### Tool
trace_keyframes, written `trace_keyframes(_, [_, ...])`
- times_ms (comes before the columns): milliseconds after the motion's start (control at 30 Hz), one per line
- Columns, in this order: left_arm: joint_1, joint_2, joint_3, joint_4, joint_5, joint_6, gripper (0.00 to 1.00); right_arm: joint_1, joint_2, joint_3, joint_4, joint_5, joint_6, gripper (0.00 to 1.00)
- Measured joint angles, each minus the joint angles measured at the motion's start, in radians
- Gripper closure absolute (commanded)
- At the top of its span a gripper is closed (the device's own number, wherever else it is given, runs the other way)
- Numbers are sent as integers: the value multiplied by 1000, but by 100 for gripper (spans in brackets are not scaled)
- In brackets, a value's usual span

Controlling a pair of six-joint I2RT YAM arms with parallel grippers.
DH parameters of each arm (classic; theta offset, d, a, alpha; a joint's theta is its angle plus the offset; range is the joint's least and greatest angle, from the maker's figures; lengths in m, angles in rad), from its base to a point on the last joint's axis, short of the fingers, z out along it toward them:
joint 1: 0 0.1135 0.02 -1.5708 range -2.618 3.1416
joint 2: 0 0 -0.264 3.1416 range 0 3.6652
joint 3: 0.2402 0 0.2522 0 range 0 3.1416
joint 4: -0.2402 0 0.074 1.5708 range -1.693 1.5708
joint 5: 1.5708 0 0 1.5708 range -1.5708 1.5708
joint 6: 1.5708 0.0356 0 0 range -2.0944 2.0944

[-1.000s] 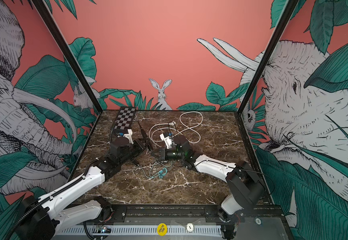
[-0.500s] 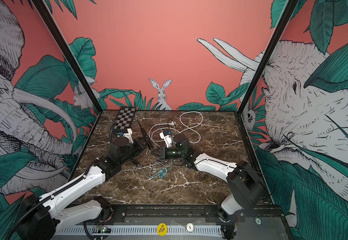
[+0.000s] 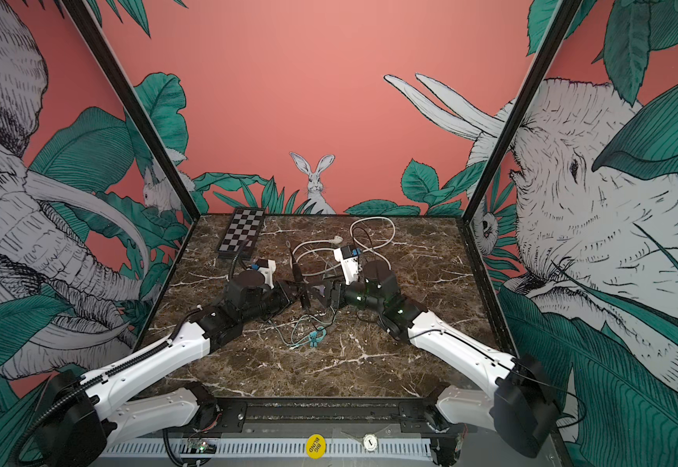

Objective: Charge the electric toothbrush
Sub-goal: Insert the charging cable into the electric toothbrush, then place the electric toothbrush at the center of the board.

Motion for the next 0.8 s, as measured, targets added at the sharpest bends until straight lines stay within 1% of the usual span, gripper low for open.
trace_keyframes(100, [-42, 50, 48, -31, -7, 29, 100, -5, -109, -1, -106, 95, -67, 5])
trace_keyframes(167, [-71, 82, 82, -46, -16, 56, 100, -11, -177, -1, -168, 172, -107, 1])
trace_keyframes(267, [-107, 128, 129, -57, -22, 99, 100, -21, -254, -1, -248, 280, -150, 1])
trace_keyframes(367, [-133, 170, 163, -58, -33, 148, 100, -26, -286, -3, -302, 337, -172, 1])
trace_keyframes(433, [-145, 195, 183, -58, -41, 179, 100, -28, -286, -16, -315, 342, -184, 4])
trace_keyframes(567, [-158, 216, 198, -61, -71, 210, 100, -30, -261, -52, -333, 304, -194, 6])
trace_keyframes(667, [-162, 173, 145, -60, -140, 182, 100, -30, -240, -60, -343, 270, -203, 7])
trace_keyframes(800, [-162, 114, 63, -77, -216, 112, 100, -30, -215, -59, -335, 208, -213, 8])
